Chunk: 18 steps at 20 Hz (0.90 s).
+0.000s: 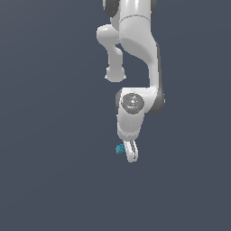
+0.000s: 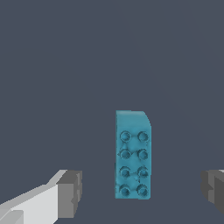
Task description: Pick up the object and move it to a goal position.
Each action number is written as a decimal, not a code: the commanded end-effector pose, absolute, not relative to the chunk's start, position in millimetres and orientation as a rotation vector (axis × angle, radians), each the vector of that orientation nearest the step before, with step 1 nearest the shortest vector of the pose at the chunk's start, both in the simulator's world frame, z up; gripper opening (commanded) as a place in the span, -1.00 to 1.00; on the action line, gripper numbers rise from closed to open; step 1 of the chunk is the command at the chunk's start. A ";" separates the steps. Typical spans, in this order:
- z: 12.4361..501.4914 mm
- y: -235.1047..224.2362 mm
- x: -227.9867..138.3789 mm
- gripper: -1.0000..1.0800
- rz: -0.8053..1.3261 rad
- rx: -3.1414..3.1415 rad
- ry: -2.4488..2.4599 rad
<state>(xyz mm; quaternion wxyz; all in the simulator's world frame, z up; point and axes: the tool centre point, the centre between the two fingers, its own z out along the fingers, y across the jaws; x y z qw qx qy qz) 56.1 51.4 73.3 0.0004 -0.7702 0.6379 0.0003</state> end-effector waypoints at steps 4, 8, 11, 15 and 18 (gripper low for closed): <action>72.4 51.2 56.4 0.92 0.000 -2.407 2.019; 65.9 51.2 56.3 0.92 0.000 -2.406 2.020; 52.6 51.0 55.9 0.92 0.001 -2.404 2.022; 30.9 50.7 55.2 0.92 0.001 -2.402 2.025; 23.0 51.2 55.5 0.92 0.001 -2.402 2.025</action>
